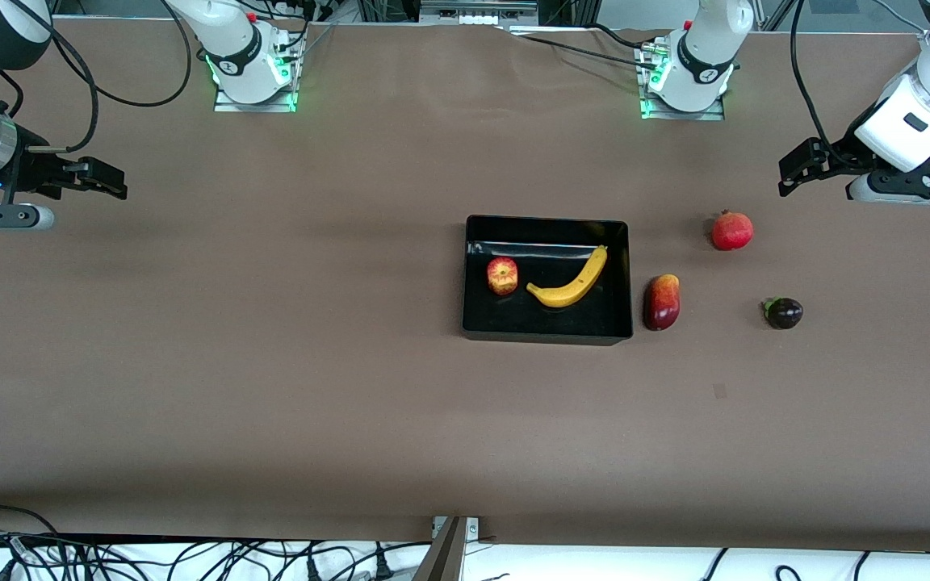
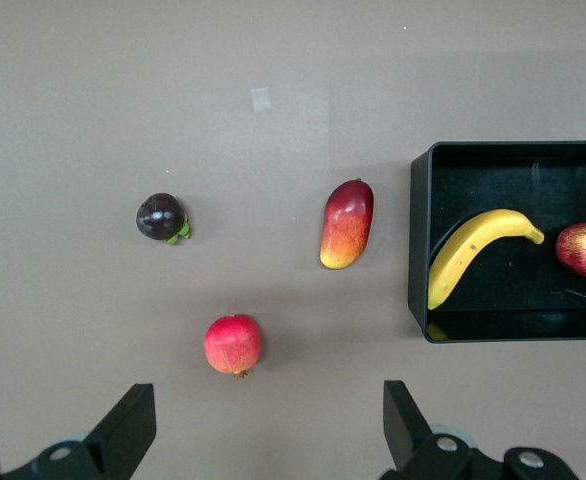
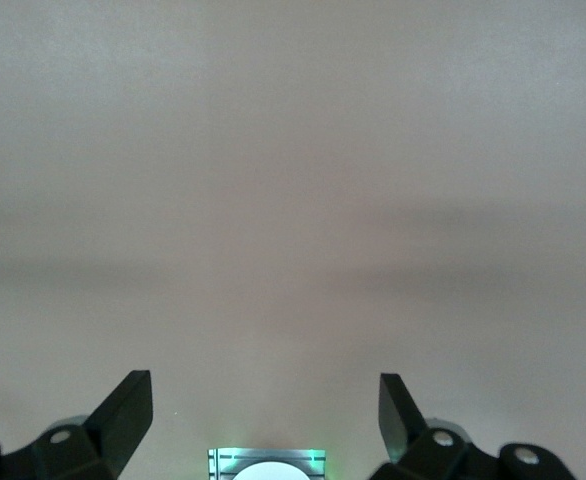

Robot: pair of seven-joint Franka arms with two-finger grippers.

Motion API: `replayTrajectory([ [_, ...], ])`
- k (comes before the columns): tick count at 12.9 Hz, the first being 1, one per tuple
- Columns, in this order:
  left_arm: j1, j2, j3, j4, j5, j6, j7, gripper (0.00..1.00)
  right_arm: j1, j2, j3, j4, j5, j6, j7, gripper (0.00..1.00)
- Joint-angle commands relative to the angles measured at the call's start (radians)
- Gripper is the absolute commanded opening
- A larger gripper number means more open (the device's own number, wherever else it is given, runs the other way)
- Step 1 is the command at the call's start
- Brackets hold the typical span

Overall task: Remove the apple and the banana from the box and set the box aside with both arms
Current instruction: 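Move the left gripper toward the black tray, then lower the left gripper into the tray and grasp the red apple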

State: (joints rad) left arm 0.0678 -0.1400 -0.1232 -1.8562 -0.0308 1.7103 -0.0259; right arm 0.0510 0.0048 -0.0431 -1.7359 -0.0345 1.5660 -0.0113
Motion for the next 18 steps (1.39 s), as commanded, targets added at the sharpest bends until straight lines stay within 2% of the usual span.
replayTrajectory([
  [1, 0.013, -0.01, 0.0, 0.008, 0.016, -0.02, 0.012, 1.0, 0.001, -0.003, 0.0, 0.01, 0.01, -0.015, -0.002, 1.0],
  [4, 0.017, 0.014, -0.009, 0.055, 0.023, -0.054, 0.015, 1.0, 0.001, -0.003, 0.0, 0.01, 0.01, -0.015, -0.004, 1.0],
  [7, 0.018, 0.081, -0.001, 0.141, 0.026, -0.096, 0.015, 1.0, 0.001, -0.003, 0.0, 0.009, 0.01, -0.017, -0.003, 1.0],
  [10, -0.006, 0.158, -0.027, 0.19, 0.011, -0.142, 0.003, 1.0, 0.001, -0.003, 0.0, 0.009, 0.01, -0.018, -0.004, 1.0],
  [14, -0.017, 0.232, -0.221, 0.2, -0.009, -0.115, -0.086, 1.0, 0.001, -0.003, 0.0, 0.009, 0.01, -0.017, -0.004, 1.0],
  [16, -0.019, 0.247, -0.283, 0.143, -0.076, 0.004, -0.188, 1.0, 0.001, -0.003, 0.0, 0.009, 0.01, -0.017, -0.004, 1.0],
  [18, -0.026, 0.264, -0.349, 0.048, -0.093, 0.176, -0.297, 1.0, 0.001, -0.002, 0.0, 0.009, 0.01, -0.015, -0.004, 1.0],
])
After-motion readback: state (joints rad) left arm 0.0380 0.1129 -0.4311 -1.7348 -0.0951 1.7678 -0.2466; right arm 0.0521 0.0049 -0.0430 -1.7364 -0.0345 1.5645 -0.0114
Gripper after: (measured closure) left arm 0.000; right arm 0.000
